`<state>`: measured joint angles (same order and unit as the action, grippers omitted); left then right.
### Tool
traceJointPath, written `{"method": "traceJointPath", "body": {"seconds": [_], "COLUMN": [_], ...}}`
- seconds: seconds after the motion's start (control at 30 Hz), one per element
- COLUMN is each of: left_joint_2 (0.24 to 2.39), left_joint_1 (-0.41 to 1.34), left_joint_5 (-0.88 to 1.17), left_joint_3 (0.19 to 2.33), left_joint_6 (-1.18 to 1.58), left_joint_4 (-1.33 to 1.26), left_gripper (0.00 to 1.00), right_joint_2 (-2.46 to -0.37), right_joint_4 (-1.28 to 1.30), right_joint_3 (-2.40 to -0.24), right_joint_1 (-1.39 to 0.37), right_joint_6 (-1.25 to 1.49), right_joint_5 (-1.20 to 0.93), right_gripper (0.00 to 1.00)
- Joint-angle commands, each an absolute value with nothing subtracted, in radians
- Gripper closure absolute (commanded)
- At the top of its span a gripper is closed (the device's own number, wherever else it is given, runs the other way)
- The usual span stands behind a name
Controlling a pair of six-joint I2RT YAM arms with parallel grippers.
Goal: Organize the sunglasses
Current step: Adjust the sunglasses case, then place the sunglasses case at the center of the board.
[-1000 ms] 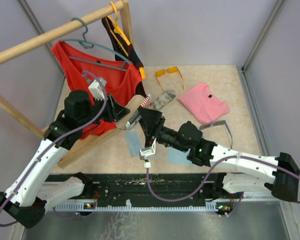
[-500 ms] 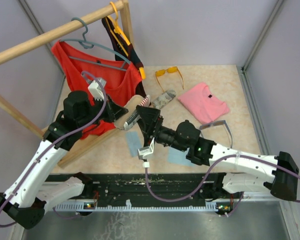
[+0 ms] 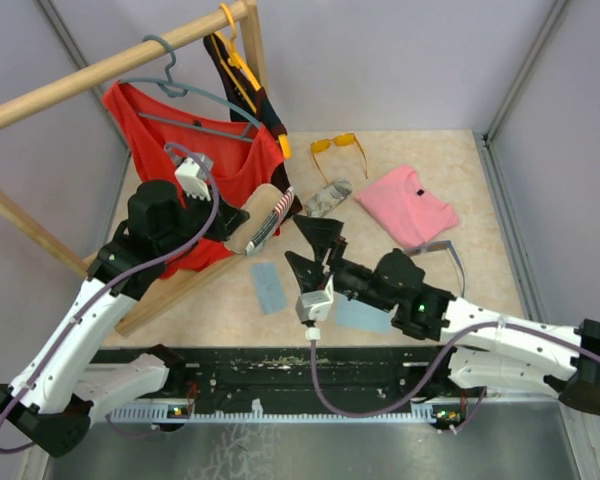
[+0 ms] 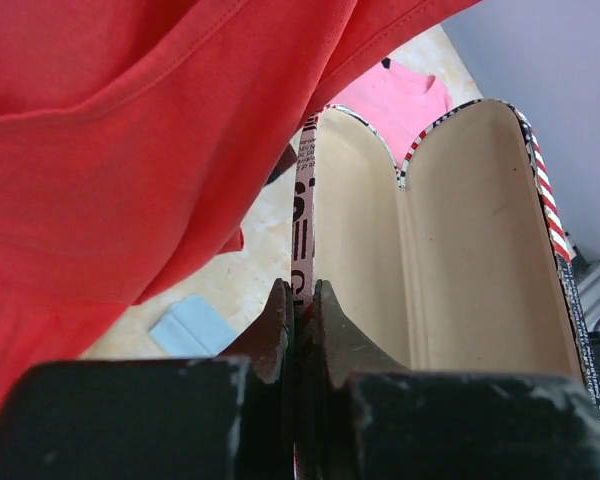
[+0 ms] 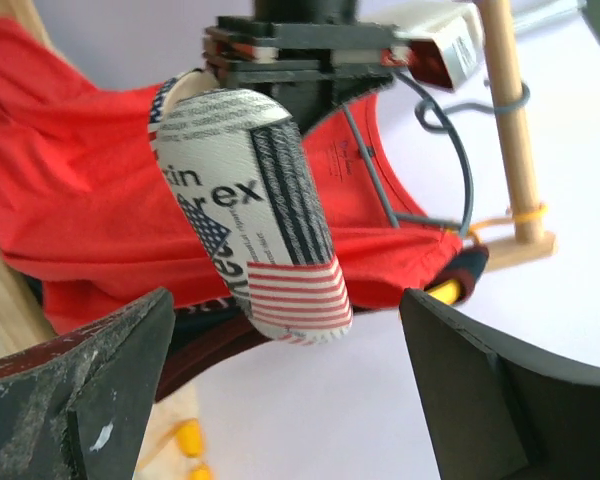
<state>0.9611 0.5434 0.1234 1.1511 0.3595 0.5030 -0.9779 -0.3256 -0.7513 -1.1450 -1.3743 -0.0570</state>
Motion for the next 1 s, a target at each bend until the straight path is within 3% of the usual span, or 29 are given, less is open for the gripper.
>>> {"method": "traceJointPath", "body": {"seconds": [0.0, 0.2, 0.37, 0.53, 0.77, 0.97], "left_joint_2": [0.945, 0.987, 1.067, 1.148, 1.165, 1.187], "left_joint_1": [0.556, 0.682, 0.824, 0.879, 0.898, 0.897], "left_joint_5": [0.107, -0.011, -0.115, -0.146, -0.14, -0.014], "left_joint_3": [1.147, 1.119, 1.115, 1.097, 0.968, 0.856], "left_joint_6": [0.241, 0.132, 0.063, -0.076, -0.267, -0.446], "left_joint_4": [0.404, 0.341, 0.278, 0.197, -0.077, -0.293], "left_gripper": [1.0, 1.0, 1.0, 1.0, 1.0, 1.0], "right_joint_2": [-0.826, -0.715, -0.704, -0.604, -0.645, -0.621], "right_joint_4": [-0.425, -0.091, 0.247, 0.366, 0.422, 0.338], "right_joint_3": [-0.707, -0.742, -0.785, -0.737, -0.708, -0.64], "right_joint_1": [-1.158, -1.159, -1.141, -0.935, -0.557, -0.476], "right_joint_6": [-0.937, -0.336, 0.048, 0.351, 0.436, 0.451], "right_joint_5": [0.039, 0.333, 0.598, 0.491, 0.142, 0.028], "right_gripper": [0.07, 0.07, 0.02, 0.03, 0.03, 0.03]}}
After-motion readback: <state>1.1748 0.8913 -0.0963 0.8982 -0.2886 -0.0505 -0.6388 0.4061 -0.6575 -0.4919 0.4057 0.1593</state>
